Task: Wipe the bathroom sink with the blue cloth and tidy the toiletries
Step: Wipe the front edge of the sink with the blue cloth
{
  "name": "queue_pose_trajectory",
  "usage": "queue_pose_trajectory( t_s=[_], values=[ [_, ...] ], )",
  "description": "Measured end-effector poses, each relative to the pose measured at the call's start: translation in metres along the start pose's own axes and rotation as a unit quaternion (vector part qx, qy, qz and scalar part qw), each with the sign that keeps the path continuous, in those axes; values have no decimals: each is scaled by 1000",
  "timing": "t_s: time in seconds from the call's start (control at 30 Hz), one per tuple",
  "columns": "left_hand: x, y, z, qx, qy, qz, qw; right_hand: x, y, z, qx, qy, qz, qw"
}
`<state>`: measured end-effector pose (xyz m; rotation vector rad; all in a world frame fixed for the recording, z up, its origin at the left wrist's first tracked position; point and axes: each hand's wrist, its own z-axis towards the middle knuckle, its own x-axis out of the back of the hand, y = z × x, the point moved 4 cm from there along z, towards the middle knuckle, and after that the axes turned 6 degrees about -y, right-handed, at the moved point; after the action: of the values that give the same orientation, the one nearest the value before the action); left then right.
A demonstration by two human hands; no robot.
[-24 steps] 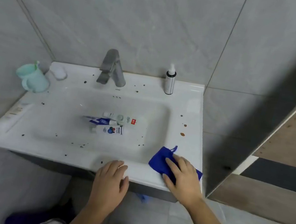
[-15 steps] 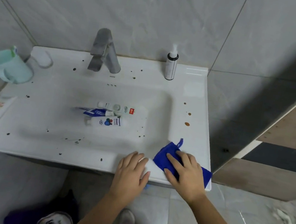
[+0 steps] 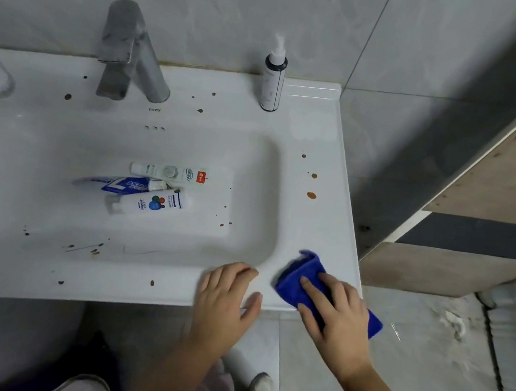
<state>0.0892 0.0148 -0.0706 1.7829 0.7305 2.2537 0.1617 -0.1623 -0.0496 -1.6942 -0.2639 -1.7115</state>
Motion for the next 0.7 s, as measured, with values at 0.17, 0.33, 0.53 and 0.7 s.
queue_pose_trajectory(
  t_s=[0.17, 0.33, 0.53, 0.7],
  values=[
    [0, -1, 1, 0, -38, 0, 999, 9, 39, 52, 13, 1, -13, 1000],
    [1, -1, 2, 23, -66, -12, 998, 3, 21, 63, -10, 5, -25, 1000],
    [3, 5, 9, 22, -41, -12, 999, 4, 37, 76, 105, -41, 5, 994],
    [2, 12, 16, 67, -25, -2, 997, 6, 42, 95, 72, -36, 4, 997]
  ],
)
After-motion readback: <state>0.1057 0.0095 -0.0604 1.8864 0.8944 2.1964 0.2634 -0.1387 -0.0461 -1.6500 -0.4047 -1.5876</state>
